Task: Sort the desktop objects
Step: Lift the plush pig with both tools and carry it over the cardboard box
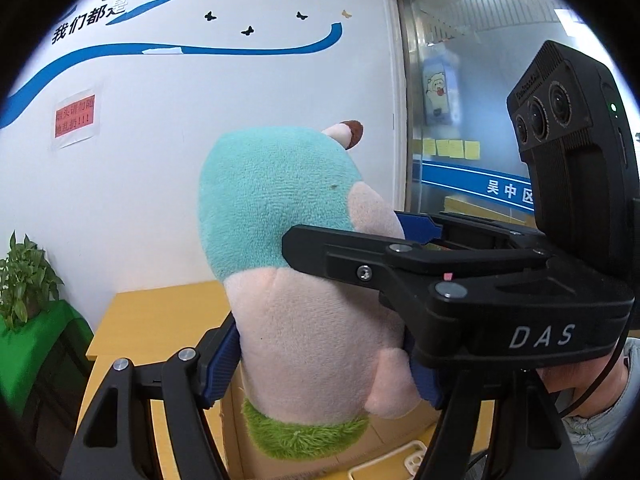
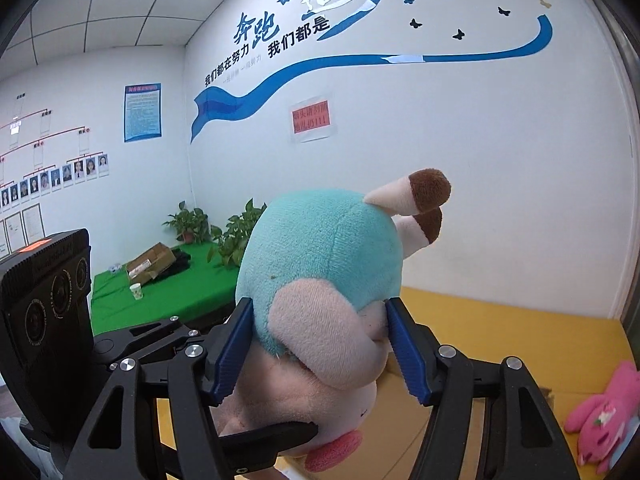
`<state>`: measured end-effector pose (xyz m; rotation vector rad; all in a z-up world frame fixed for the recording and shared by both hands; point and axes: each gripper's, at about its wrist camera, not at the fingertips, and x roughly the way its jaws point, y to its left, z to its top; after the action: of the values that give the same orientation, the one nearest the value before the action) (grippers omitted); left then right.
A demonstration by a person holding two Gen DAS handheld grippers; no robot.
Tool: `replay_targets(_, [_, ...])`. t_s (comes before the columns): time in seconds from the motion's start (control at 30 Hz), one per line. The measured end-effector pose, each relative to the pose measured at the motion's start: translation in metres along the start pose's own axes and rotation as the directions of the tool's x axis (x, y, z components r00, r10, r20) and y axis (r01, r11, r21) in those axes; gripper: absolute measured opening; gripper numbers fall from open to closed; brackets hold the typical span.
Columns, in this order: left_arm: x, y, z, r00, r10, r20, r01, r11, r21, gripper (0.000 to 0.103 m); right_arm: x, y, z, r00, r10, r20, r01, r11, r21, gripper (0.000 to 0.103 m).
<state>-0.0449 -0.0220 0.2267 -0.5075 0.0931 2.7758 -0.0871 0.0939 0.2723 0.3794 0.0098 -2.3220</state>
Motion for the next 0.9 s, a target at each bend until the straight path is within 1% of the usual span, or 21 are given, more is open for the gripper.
replay_targets(0.07, [0.018, 0.012, 0.005, 1.0, 0.006, -0.018, -0.006, 1.0, -0.01, 0.073, 0.021, -0.016, 0.008, 1.0, 0.009, -0.005, -0.009, 1.0, 0.013, 0.064])
replay_targets(0.1, [0.034, 0.02, 0.006, 0.999, 0.002, -0.035, -0.003, 1.0, -0.022, 0.073, 0.026, -0.021, 0.009, 1.0, 0.01, -0.011, -0.01, 1.0, 0.019, 0.064])
replay_targets(0.17, [0.062, 0.036, 0.005, 0.997, -0.015, -0.076, 0.011, 0.999, -0.049, 0.073, 0.054, -0.036, 0.009, 0.999, 0.012, -0.036, -0.011, 0.999, 0.045, 0.064])
replay_targets(0.2, [0.072, 0.042, 0.004, 0.995, -0.019, -0.095, 0.013, 0.998, -0.059, 0.073, 0.075, -0.046, 0.006, 0.998, 0.016, -0.056, -0.013, 0.998, 0.06, 0.064])
replay_targets(0.3, [0.113, 0.058, -0.005, 0.987, -0.011, -0.159, -0.001, 0.997, -0.073, 0.073, 0.117, -0.065, -0.006, 0.995, 0.039, -0.087, -0.03, 0.995, 0.1, 0.064])
replay_targets(0.4, [0.154, 0.076, -0.025, 0.974, -0.019, -0.228, -0.005, 0.994, -0.106, 0.073, 0.166, -0.097, -0.032, 0.99, 0.077, -0.119, -0.056, 0.983, 0.174, 0.064])
replay_targets(0.47, [0.177, 0.091, -0.046, 0.956, -0.036, -0.292, -0.008, 0.989, -0.149, 0.073, 0.194, -0.112, -0.052, 0.984, 0.091, -0.151, -0.055, 0.973, 0.225, 0.063])
replay_targets(0.5, [0.193, 0.097, -0.056, 0.944, -0.046, -0.326, -0.009, 0.986, -0.164, 0.073, 0.215, -0.124, -0.068, 0.979, 0.099, -0.177, -0.049, 0.963, 0.266, 0.063])
replay_targets(0.57, [0.22, 0.104, -0.078, 0.92, -0.063, -0.386, -0.011, 0.983, -0.186, 0.073, 0.239, -0.137, -0.09, 0.972, 0.109, -0.208, -0.041, 0.951, 0.307, 0.063])
replay_targets(0.6, [0.229, 0.106, -0.085, 0.913, -0.067, -0.403, -0.012, 0.982, -0.189, 0.073, 0.252, -0.146, -0.105, 0.967, 0.118, -0.227, -0.037, 0.943, 0.332, 0.063])
replay_targets(0.67, [0.25, 0.11, -0.104, 0.893, -0.08, -0.443, -0.013, 0.979, -0.202, 0.073, 0.269, -0.159, -0.127, 0.959, 0.13, -0.25, -0.031, 0.931, 0.362, 0.063])
replay_targets(0.77, [0.272, 0.113, -0.126, 0.87, -0.094, -0.484, -0.021, 0.974, -0.226, 0.073, 0.286, -0.176, -0.154, 0.949, 0.14, -0.284, -0.018, 0.918, 0.395, 0.063])
replay_targets(0.9, [0.296, 0.11, -0.154, 0.823, -0.117, -0.556, -0.043, 0.963, -0.266, 0.073, 0.313, -0.191, -0.191, 0.921, 0.147, -0.361, 0.021, 0.906, 0.422, 0.063])
